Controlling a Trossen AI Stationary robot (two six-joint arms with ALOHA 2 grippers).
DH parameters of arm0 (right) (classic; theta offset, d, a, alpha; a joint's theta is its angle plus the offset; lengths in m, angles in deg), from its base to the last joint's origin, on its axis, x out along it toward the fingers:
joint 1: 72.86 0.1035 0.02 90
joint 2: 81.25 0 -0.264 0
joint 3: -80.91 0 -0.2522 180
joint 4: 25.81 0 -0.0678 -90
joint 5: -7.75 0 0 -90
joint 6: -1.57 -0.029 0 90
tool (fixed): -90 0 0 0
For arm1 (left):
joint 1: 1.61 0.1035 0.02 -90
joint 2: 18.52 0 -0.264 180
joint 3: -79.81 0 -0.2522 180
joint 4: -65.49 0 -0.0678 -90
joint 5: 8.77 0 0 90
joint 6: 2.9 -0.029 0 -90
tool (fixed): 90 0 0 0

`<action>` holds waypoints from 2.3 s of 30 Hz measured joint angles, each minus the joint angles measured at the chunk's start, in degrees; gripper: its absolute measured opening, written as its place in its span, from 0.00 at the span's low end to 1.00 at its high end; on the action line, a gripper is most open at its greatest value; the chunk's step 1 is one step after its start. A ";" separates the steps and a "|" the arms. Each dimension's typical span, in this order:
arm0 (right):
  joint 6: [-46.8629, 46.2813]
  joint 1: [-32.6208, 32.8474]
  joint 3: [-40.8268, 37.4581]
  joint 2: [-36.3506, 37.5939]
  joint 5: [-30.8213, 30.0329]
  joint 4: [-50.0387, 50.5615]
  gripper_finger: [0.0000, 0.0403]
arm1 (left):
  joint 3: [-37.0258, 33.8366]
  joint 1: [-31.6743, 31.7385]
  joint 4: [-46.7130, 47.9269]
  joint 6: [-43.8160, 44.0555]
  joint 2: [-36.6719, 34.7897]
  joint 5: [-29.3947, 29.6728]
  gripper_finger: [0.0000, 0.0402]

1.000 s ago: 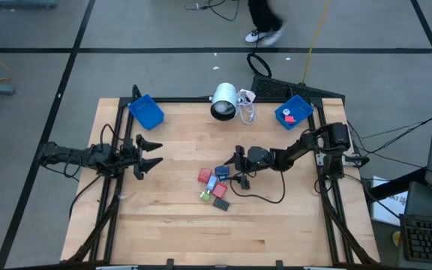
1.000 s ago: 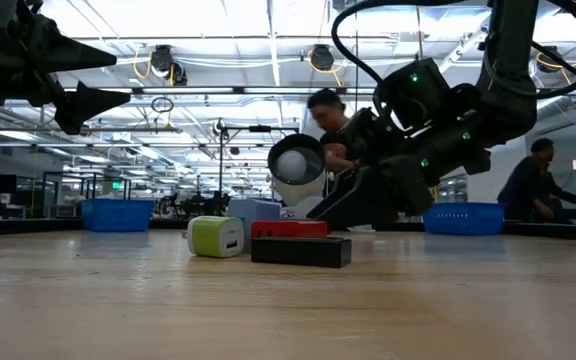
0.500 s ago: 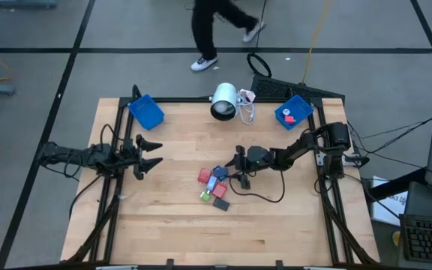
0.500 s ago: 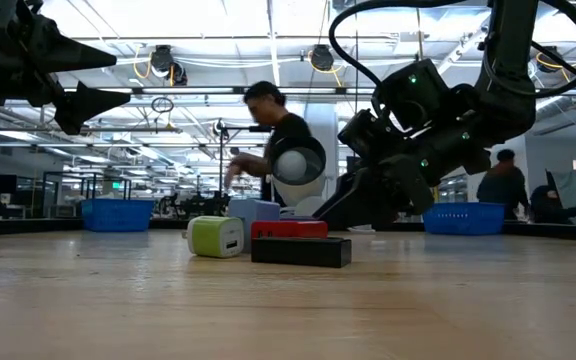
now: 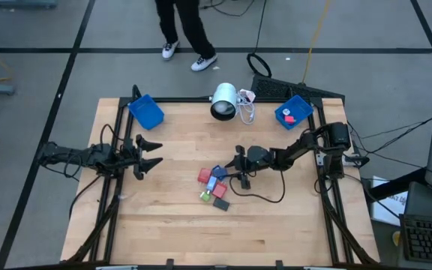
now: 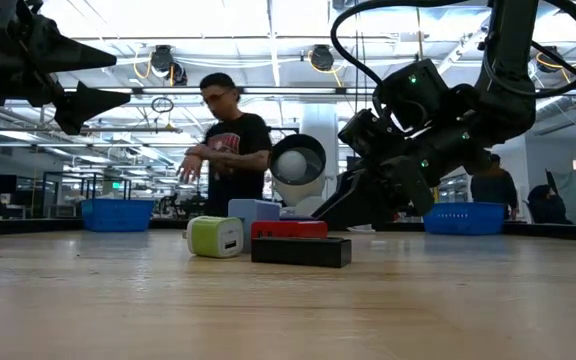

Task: Pick & Place Office items
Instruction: Put the dark blue digital timer into the left blue bin

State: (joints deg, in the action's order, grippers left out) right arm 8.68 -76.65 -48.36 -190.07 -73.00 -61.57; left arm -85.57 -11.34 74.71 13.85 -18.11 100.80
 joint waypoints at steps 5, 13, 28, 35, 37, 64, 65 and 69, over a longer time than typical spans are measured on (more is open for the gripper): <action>0.07 0.02 -0.10 1.11 -0.07 0.72 0.38 | 0.00 0.00 0.02 0.00 0.00 0.00 0.81; 1.06 0.02 -0.09 9.02 -0.05 5.02 0.40 | 0.00 0.00 0.00 -0.01 0.01 0.00 0.81; 9.20 0.02 -0.09 27.12 -1.57 21.84 0.39 | 0.00 0.01 -0.86 0.68 0.01 0.02 0.81; 13.74 0.02 -0.07 29.22 -9.83 22.47 0.38 | 0.00 -0.01 -8.84 16.61 -0.01 3.62 0.81; 15.00 0.02 -0.07 29.21 -12.12 23.32 0.39 | 0.00 0.00 -9.31 16.84 -0.01 7.15 0.81; 17.62 0.00 -0.07 29.22 -13.99 21.82 0.39 | 1.55 0.01 -30.50 36.13 42.56 16.35 0.81; 17.62 0.00 -0.07 29.22 -13.99 21.83 0.39 | 2.18 0.01 -32.09 35.72 45.17 16.28 0.81; 17.62 0.02 -0.07 29.22 -13.99 21.82 0.38 | 6.58 0.01 -34.66 34.98 54.54 12.46 0.81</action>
State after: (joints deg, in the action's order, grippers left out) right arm 26.30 -76.63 -48.42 -160.85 -86.99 -39.74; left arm -78.98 -11.33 40.05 48.83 36.43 113.27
